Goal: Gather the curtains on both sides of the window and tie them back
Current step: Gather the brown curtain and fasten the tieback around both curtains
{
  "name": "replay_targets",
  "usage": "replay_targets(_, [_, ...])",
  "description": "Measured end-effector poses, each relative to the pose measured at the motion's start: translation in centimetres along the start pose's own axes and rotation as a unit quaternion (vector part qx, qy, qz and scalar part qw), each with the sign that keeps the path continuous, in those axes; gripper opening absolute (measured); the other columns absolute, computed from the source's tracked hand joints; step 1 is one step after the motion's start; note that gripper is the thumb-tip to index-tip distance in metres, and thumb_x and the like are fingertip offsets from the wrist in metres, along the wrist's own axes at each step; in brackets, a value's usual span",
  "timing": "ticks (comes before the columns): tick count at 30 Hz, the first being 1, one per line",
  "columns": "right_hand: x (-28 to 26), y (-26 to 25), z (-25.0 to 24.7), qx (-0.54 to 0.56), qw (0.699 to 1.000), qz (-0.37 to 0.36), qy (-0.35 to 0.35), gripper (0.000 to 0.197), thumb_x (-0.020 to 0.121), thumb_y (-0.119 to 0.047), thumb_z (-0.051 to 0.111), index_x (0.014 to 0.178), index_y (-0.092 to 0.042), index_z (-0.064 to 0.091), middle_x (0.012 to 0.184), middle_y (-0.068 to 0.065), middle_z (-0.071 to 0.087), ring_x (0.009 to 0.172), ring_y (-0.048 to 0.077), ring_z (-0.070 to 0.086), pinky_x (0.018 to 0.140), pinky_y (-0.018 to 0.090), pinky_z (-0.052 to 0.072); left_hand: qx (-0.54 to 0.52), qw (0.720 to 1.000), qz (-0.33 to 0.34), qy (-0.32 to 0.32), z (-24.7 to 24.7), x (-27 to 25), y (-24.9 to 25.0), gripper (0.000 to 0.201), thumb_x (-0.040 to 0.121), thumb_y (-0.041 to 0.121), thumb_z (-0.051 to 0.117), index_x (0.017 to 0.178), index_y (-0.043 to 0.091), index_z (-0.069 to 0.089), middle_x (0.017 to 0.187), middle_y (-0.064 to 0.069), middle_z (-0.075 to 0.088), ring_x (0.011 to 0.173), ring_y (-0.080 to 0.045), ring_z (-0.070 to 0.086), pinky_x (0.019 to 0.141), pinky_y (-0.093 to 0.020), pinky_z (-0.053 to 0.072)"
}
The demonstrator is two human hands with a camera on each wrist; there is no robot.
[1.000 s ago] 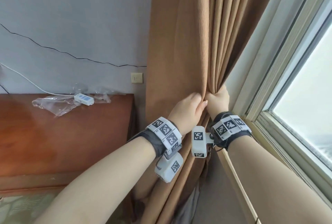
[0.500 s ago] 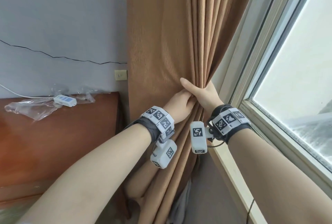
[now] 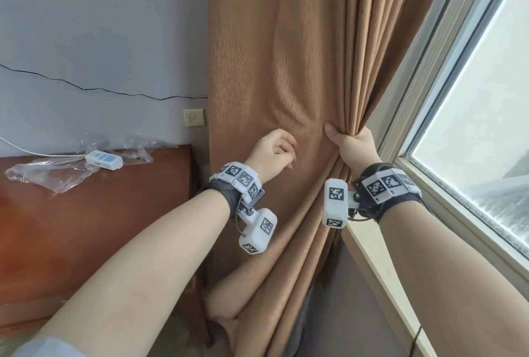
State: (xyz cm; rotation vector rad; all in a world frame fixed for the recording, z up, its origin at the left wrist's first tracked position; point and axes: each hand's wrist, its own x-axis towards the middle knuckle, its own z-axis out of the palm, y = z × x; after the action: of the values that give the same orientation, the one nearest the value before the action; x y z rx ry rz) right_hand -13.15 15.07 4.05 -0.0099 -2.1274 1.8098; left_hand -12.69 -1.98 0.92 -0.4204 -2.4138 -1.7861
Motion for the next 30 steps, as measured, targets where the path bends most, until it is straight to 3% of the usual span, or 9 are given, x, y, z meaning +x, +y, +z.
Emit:
replay_targets(4, [0.2, 0.2, 0.0, 0.033, 0.999, 0.021, 0.002, 0.050, 0.083, -0.022, 0.070, 0.126, -0.006, 0.051, 0.097, -0.005, 0.059, 0.094, 0.014, 0.057, 0.087, 0.029, 0.046, 0.002, 0.994, -0.029, 0.105, -2.9, 1.7, -1.7, 0.021, 0.081, -0.002, 0.052, 0.084, 0.019, 0.051, 0.077, -0.003, 0.058, 0.060, -0.015, 0.060, 0.058, -0.023, 0.044])
replay_targets(7, [0.6, 0.2, -0.3, 0.056, 0.997, 0.047, -0.008, 0.054, 0.082, -0.022, 0.071, 0.128, -0.006, 0.048, 0.089, -0.010, 0.057, 0.087, 0.010, 0.057, 0.086, 0.029, 0.046, 0.019, 0.985, -0.052, 0.163, -5.1, 3.7, -3.0, 0.018, 0.083, 0.006, 0.056, 0.093, 0.018, 0.048, 0.087, -0.002, 0.056, 0.072, -0.018, 0.061, 0.063, -0.029, 0.049])
replay_targets(9, [1.0, 0.4, -0.5, 0.066, 0.995, 0.071, -0.007, 0.061, 0.078, -0.025, 0.074, 0.129, -0.006, 0.047, 0.098, -0.004, 0.060, 0.097, 0.018, 0.059, 0.092, 0.036, 0.049, 0.037, 0.977, -0.068, 0.198, -6.5, 5.0, -3.6, 0.020, 0.084, 0.012, 0.059, 0.098, 0.018, 0.046, 0.094, -0.002, 0.056, 0.088, -0.024, 0.063, 0.077, -0.037, 0.052])
replay_targets(13, [1.6, 0.5, -1.0, 0.090, 0.990, 0.106, -0.014, 0.066, 0.077, -0.023, 0.075, 0.132, -0.005, 0.044, 0.117, 0.008, 0.061, 0.105, 0.024, 0.060, 0.095, 0.042, 0.049, 0.041, 0.955, -0.105, 0.274, -9.4, 7.4, -3.8, 0.037, 0.082, 0.015, 0.064, 0.114, 0.006, 0.048, 0.119, -0.010, 0.052, 0.108, -0.023, 0.053, 0.086, -0.026, 0.040])
replay_targets(15, [1.8, 0.4, -1.3, 0.096, 0.989, 0.110, -0.022, 0.068, 0.077, -0.019, 0.074, 0.135, -0.003, 0.042, 0.123, 0.010, 0.058, 0.106, 0.024, 0.059, 0.094, 0.040, 0.048, 0.021, 0.945, -0.122, 0.303, -10.7, 8.3, -3.6, 0.047, 0.080, 0.014, 0.065, 0.122, 0.004, 0.045, 0.128, -0.011, 0.047, 0.114, -0.024, 0.049, 0.092, -0.028, 0.037])
replay_targets(19, [2.2, 0.2, -1.7, 0.102, 0.985, 0.130, -0.049, 0.064, 0.080, -0.017, 0.070, 0.134, 0.000, 0.041, 0.111, 0.006, 0.061, 0.096, 0.018, 0.060, 0.086, 0.038, 0.048, -0.036, 0.941, -0.156, 0.297, -12.2, 9.3, -3.5, 0.059, 0.081, 0.006, 0.060, 0.134, 0.006, 0.035, 0.139, -0.009, 0.043, 0.123, -0.025, 0.045, 0.095, -0.029, 0.034])
replay_targets(23, [1.9, -0.2, -1.9, 0.106, 0.980, 0.154, -0.070, 0.075, 0.069, -0.025, 0.078, 0.132, 0.000, 0.044, 0.114, 0.010, 0.063, 0.104, 0.026, 0.061, 0.095, 0.044, 0.047, -0.068, 0.945, -0.164, 0.276, -12.2, 9.3, -3.7, 0.070, 0.077, -0.002, 0.054, 0.142, 0.005, 0.028, 0.144, -0.010, 0.039, 0.129, -0.027, 0.041, 0.100, -0.032, 0.034])
replay_targets(27, [1.6, -0.3, -2.2, 0.119, 0.972, 0.181, -0.088, 0.078, 0.063, -0.025, 0.080, 0.128, 0.002, 0.047, 0.117, 0.016, 0.063, 0.106, 0.031, 0.062, 0.093, 0.048, 0.049, -0.057, 0.951, -0.169, 0.254, -11.9, 8.9, -4.1, 0.057, 0.065, 0.005, 0.055, 0.121, -0.005, 0.051, 0.108, -0.018, 0.062, 0.101, -0.033, 0.059, 0.071, -0.028, 0.043])
replay_targets(30, [1.5, -0.3, -2.4, 0.124, 0.972, 0.179, -0.090, 0.079, 0.063, -0.026, 0.080, 0.128, 0.003, 0.046, 0.115, 0.015, 0.063, 0.104, 0.031, 0.062, 0.090, 0.046, 0.050, -0.048, 0.941, -0.178, 0.283, -11.3, 8.4, -4.2, 0.049, 0.075, 0.016, 0.056, 0.121, 0.003, 0.047, 0.114, -0.017, 0.058, 0.105, -0.033, 0.055, 0.090, -0.039, 0.045])
